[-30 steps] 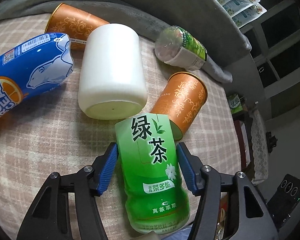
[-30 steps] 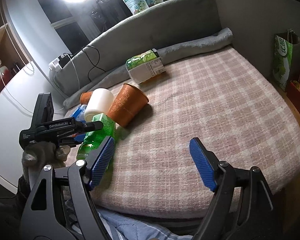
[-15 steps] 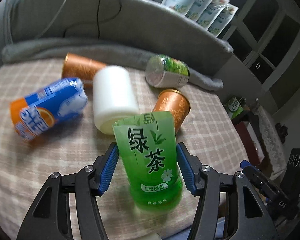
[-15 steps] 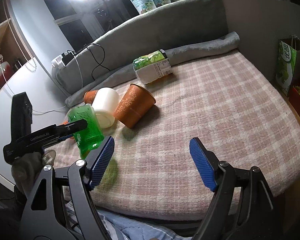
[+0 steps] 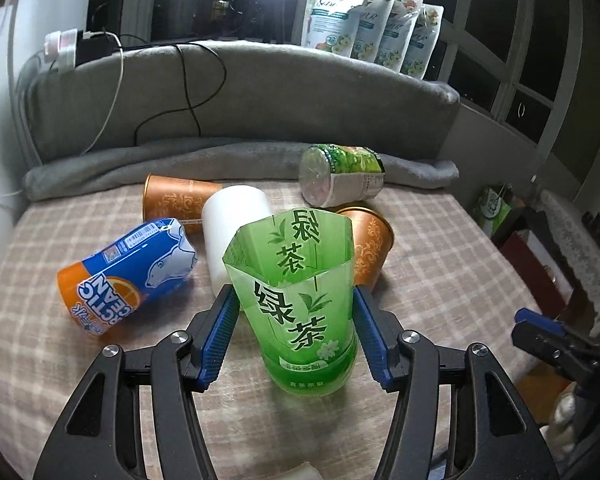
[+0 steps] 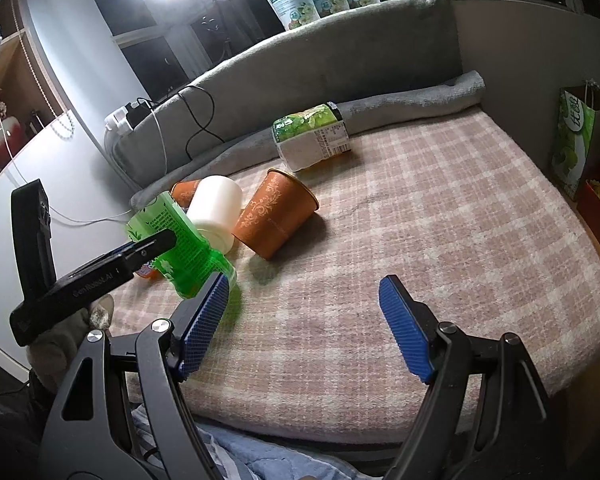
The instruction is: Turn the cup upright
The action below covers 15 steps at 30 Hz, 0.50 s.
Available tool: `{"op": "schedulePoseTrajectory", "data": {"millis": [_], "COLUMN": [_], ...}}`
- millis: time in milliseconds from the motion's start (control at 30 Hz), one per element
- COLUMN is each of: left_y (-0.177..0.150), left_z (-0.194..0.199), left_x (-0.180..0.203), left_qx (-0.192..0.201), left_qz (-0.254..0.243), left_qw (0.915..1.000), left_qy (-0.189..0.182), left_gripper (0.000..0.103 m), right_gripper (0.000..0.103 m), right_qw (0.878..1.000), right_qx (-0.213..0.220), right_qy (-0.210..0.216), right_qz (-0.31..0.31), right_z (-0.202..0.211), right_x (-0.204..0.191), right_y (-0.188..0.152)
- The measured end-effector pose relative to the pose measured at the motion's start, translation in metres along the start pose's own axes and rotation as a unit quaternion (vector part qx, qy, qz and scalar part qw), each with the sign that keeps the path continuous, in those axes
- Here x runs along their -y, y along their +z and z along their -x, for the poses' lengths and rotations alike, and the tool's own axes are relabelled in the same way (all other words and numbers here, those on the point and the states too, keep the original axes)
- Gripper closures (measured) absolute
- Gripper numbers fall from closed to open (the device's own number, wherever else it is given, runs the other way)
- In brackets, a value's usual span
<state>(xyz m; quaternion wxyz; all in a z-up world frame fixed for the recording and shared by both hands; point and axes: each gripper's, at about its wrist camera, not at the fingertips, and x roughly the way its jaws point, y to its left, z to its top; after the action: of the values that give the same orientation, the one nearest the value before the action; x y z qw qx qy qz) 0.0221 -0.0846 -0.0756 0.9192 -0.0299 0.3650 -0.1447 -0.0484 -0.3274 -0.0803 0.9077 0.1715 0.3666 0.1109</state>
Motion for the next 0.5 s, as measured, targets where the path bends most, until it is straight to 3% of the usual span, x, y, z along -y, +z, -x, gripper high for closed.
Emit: {"op": "schedulePoseTrajectory", "data": {"millis": [500], "left_y": [-0.008], "left_z": [-0.002], "left_x": [0.018], "left_qx": [0.009], "left_qz": [-0.040], "left_qw": [0.9991], "left_qy": [0.014], "left_gripper": [0.046], "right_gripper": [0.023], "right_qw": [1.000], "right_qx": [0.014], "right_qy": [-0.013], "right_qz": [0.005], "right_z": [0.009], "right_x": [0.003], "right_y": [0.001]}}
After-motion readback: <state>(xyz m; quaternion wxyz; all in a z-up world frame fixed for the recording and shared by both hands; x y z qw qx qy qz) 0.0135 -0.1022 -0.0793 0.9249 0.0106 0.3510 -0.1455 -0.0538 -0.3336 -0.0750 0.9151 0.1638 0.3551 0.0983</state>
